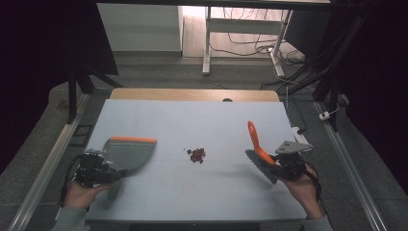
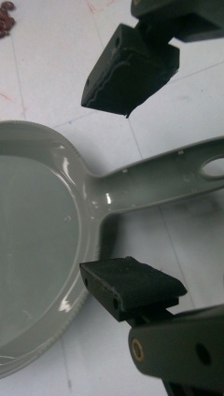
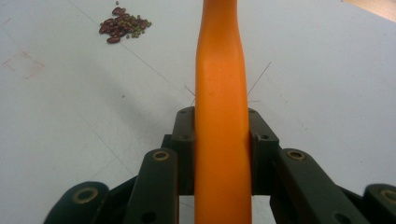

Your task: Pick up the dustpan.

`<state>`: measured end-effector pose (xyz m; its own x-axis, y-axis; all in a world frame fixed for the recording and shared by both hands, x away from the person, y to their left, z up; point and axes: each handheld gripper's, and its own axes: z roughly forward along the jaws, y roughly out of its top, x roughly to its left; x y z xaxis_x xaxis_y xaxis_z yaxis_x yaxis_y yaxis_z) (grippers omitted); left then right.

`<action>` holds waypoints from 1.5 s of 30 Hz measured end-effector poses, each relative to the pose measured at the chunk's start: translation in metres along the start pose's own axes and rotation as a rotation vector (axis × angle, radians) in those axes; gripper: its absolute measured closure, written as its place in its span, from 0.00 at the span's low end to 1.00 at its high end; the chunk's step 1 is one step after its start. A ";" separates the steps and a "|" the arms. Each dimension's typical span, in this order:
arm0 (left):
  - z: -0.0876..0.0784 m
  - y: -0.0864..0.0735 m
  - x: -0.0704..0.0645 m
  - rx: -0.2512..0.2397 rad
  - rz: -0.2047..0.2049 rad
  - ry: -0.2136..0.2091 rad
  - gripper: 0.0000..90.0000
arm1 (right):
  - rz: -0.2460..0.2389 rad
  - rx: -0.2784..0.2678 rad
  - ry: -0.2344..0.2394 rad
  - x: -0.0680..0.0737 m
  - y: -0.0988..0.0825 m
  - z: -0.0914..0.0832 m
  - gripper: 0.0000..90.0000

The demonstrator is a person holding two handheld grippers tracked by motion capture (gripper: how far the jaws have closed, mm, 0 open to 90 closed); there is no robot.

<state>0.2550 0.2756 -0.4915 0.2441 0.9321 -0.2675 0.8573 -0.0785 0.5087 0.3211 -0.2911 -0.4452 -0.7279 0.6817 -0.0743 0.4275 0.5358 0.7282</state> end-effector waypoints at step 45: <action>0.037 -0.004 0.009 0.050 -0.097 -0.068 0.64 | -0.001 0.007 -0.016 0.001 0.000 0.002 0.79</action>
<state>0.2706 0.2712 -0.5266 0.1880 0.9100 -0.3695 0.8993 -0.0083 0.4372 0.3214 -0.2889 -0.4469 -0.7197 0.6889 -0.0857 0.4306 0.5398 0.7233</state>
